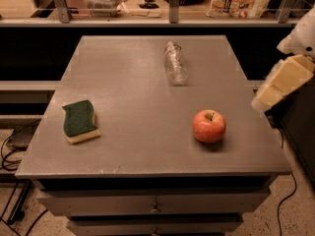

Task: Place water bottle upright

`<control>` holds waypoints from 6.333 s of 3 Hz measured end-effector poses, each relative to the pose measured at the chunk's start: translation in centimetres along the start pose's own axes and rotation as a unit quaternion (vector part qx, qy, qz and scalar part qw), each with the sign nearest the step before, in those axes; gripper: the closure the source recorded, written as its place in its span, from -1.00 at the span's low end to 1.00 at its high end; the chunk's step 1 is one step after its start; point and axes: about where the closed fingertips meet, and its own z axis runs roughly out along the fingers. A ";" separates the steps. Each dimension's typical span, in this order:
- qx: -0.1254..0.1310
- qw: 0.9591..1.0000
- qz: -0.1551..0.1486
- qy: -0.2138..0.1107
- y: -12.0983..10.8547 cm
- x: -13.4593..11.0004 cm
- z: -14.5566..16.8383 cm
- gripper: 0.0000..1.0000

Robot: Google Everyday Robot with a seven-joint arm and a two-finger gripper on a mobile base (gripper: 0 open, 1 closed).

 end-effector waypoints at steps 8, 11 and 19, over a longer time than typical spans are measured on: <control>-0.016 0.999 -0.024 -0.014 -8.2 -15.4 12.2 -1.00; -0.009 0.998 0.008 -0.056 -12.8 -18.4 13.2 -1.00; -0.022 0.969 0.231 -0.079 -14.9 -22.5 25.3 -1.00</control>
Offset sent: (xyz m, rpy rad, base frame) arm 0.0012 0.0010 -0.0004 0.0274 0.0189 -0.0693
